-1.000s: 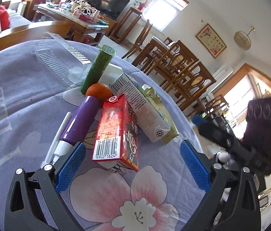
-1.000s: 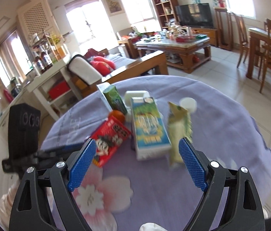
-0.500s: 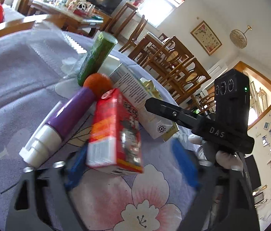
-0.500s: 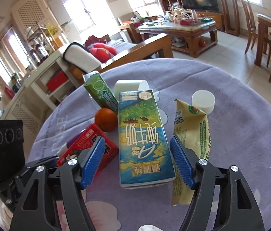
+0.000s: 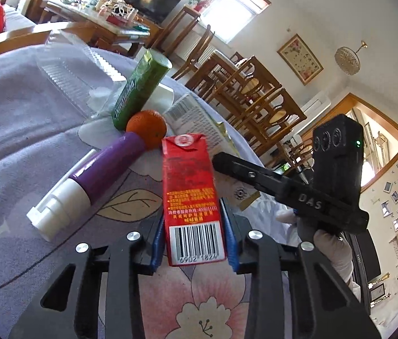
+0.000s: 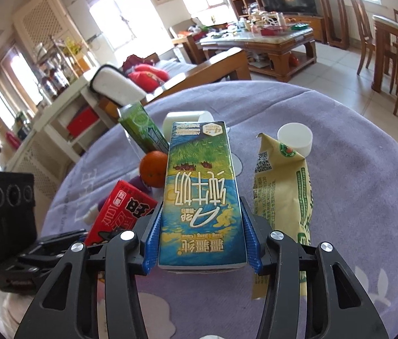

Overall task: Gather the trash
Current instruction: 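Grasp the red juice carton with the left tool while the right tool grasps the milk carton, then carry both cartons over the black bin and open both tools to drop them, then move both tools back over the table toward the remaining trash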

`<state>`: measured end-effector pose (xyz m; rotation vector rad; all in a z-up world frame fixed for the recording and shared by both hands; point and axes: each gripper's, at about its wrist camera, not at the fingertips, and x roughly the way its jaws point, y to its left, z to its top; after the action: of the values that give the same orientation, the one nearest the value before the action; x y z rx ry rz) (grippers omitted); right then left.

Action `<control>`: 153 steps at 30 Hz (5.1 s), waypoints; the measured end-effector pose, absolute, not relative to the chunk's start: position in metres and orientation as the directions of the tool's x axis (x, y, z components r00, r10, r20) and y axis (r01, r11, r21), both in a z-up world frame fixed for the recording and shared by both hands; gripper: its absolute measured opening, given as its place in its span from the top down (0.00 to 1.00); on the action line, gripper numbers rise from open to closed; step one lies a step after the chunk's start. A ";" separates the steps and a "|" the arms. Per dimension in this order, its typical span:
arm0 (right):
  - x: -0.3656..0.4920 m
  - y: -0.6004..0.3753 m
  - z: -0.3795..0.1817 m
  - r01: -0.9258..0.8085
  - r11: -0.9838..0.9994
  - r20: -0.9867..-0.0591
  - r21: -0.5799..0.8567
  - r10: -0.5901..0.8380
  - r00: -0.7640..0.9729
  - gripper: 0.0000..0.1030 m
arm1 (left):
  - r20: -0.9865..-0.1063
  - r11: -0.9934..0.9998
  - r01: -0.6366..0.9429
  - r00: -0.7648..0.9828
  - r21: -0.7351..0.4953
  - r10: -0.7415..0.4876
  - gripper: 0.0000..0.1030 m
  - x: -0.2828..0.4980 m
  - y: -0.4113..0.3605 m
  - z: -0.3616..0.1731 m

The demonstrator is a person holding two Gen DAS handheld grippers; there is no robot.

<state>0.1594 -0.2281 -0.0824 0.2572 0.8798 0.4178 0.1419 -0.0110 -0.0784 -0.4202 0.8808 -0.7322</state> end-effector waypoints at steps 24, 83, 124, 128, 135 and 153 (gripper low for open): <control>-0.012 -0.294 0.003 -0.232 0.886 -0.532 0.402 0.432 0.728 0.53 | -0.478 0.687 0.499 0.494 -0.528 -0.726 0.68 0.069 -0.013 -0.019; -0.257 -0.585 -0.089 0.361 0.859 -0.687 0.362 -0.015 0.726 0.53 | -0.654 0.326 0.864 -0.005 -0.384 -0.757 0.68 -0.051 -0.362 -0.074; -0.087 -0.392 -0.035 0.092 0.934 -0.689 0.346 0.186 0.700 0.05 | -0.582 0.620 0.778 0.460 -0.099 -0.671 0.05 -0.013 -0.192 -0.024; -0.056 -0.356 -0.036 0.037 0.940 -0.694 0.340 0.225 0.683 0.05 | -0.583 0.676 0.728 0.503 -0.114 -0.639 0.05 0.008 -0.156 -0.025; -0.007 -0.308 -0.044 -0.038 0.936 -0.698 0.350 0.287 0.656 0.05 | -0.585 0.755 0.643 0.565 -0.129 -0.582 0.05 0.039 -0.106 -0.027; 0.123 -0.260 -0.072 -0.087 0.950 -0.716 0.300 0.284 0.637 0.15 | -0.727 0.890 0.453 0.597 -0.042 -0.339 0.05 0.163 0.003 -0.046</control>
<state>0.1226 -0.2605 -0.0725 0.2475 0.8558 0.2144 0.1627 0.0033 -0.0464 0.1528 0.8093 -0.4615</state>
